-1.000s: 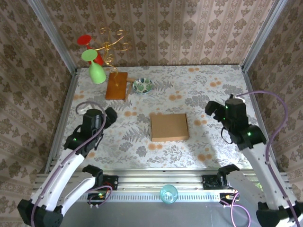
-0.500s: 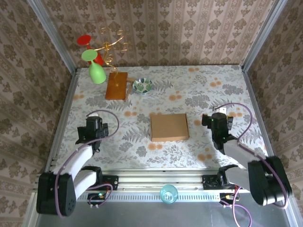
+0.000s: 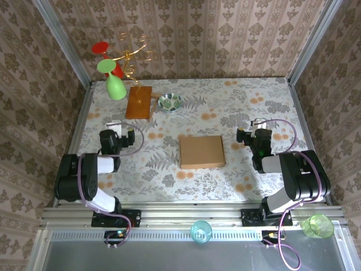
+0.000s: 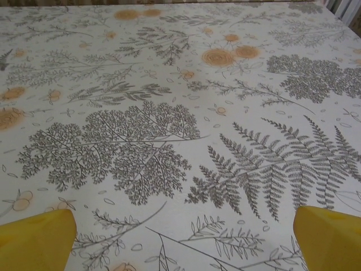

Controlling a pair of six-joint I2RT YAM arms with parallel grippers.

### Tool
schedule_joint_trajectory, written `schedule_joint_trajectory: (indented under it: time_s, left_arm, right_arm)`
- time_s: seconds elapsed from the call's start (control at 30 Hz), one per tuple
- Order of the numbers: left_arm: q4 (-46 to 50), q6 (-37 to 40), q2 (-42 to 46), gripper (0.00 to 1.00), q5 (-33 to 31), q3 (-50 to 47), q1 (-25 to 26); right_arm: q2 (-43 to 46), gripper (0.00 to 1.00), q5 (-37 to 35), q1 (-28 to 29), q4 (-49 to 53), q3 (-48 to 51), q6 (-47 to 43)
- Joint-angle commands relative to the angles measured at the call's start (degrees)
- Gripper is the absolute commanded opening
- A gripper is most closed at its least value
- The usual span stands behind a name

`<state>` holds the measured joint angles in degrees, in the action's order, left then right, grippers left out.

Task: Fold the paper box

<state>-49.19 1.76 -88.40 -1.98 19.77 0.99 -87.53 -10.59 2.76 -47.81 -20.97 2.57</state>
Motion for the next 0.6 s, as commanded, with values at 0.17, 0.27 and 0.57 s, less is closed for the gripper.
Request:
schedule_joint_trajectory:
  time_s: [0.17, 0.27, 0.57]
  left_arm:
    - [-5.29, -1.04, -0.54, 1.0, -0.01, 1.36, -1.56]
    - [-5.95, -0.84, -0.7, 1.0, 0.12, 1.17, -1.58]
    - [-13.65, -1.8, -0.67, 1.0, -3.08, -3.39, -1.53]
  right_arm:
    - [-0.1, 1.0, 0.76, -0.56, -2.15, -1.9, 0.24]
    - [-0.12, 1.0, 0.72, -0.56, -2.26, -1.75, 0.2]
    - [-0.05, 1.0, -4.84, 1.6, -10.04, 2.52, -0.53]
